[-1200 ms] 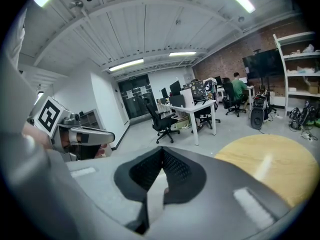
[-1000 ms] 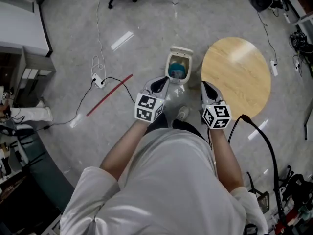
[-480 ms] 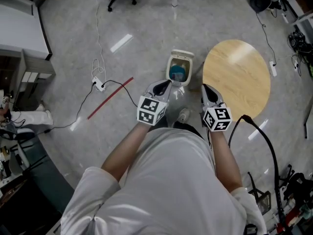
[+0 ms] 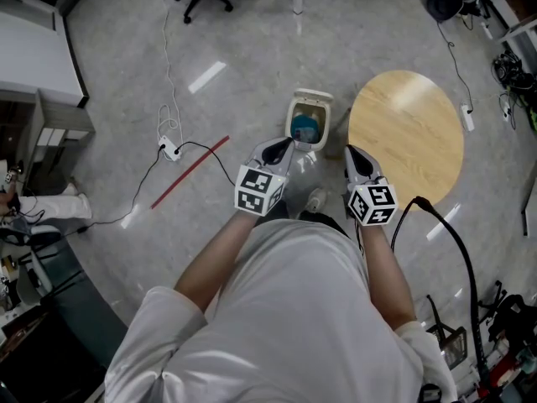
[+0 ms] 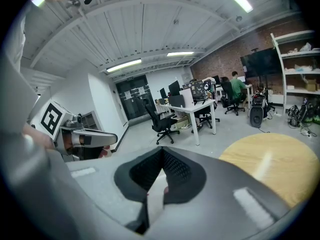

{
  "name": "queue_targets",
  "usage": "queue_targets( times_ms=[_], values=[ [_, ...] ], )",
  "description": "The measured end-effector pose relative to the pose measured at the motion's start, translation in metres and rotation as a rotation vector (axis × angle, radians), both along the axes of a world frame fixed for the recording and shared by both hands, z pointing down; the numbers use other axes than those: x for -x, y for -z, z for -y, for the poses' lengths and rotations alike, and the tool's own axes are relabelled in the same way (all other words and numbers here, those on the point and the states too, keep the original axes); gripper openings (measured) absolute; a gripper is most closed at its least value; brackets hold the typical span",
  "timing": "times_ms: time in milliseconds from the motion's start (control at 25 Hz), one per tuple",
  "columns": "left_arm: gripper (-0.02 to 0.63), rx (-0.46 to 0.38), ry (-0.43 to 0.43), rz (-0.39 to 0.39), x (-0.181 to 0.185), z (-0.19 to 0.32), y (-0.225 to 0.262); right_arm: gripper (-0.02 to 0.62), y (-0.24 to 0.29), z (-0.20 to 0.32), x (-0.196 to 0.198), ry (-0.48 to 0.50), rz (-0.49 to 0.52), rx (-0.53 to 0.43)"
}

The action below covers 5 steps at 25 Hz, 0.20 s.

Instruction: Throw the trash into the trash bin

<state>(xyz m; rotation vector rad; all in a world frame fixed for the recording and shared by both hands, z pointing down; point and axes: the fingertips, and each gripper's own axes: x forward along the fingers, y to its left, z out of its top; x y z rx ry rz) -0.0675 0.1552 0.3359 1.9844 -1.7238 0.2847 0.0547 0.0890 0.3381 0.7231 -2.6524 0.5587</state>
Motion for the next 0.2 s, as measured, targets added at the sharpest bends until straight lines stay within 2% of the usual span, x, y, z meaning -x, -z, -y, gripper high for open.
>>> queue_targets(
  times_ms=[200],
  values=[
    [0.006,0.0,-0.005,-0.003,0.0026,0.0016,0.0005,0.0,0.0006,0.0014,0.0042,-0.003,0.002,0.003]
  ],
)
